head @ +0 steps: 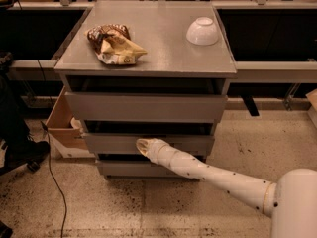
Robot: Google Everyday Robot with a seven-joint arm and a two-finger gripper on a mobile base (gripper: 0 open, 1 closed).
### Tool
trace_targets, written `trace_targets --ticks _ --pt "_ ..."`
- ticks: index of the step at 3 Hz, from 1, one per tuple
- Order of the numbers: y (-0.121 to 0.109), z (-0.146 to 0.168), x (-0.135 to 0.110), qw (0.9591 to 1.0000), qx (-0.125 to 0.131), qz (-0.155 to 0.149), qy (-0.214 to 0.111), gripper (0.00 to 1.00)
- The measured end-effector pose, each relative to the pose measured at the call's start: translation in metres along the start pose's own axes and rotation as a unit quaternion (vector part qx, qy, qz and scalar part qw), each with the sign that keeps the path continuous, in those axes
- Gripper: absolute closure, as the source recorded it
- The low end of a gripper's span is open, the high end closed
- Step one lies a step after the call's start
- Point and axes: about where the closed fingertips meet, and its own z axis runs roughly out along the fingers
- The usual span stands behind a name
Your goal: Close middle drawer
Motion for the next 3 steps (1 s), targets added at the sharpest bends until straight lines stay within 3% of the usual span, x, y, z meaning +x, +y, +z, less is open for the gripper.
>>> trace_targets --ticks 1,2,3 --pt "0.017 -0.057 0.002 0.9985 -0.042 0.02 0.029 1.0" --pt "0.043 -0.123 -0.011 0.9947 -0.089 0.029 0.042 1.0" --pt "0.044 -0.191 -0.028 0.9927 -0.101 0.032 0.057 1.0"
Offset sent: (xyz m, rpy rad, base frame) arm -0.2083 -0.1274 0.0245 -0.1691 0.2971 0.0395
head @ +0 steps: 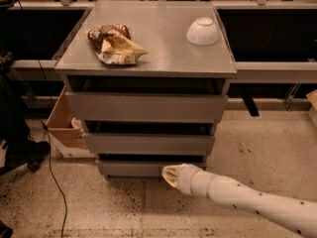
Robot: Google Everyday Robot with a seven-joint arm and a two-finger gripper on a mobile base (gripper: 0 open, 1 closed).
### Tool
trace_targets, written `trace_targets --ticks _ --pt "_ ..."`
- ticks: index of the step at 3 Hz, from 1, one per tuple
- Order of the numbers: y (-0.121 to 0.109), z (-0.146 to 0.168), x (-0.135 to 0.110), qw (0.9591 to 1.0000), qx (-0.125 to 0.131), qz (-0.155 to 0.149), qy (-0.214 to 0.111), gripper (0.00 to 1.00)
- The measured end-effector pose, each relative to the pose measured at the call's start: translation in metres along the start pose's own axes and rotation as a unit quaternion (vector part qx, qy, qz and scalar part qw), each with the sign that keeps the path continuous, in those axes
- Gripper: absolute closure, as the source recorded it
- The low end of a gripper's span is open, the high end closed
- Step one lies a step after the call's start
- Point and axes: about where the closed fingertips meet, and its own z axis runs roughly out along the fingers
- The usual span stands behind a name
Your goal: Close middle drawer
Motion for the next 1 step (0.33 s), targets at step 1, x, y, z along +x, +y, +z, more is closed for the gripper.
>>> trace_targets --ticks 1 --pt "-0.0035 -0.0316 0.0186 0.9996 0.017 0.008 0.023 1.0"
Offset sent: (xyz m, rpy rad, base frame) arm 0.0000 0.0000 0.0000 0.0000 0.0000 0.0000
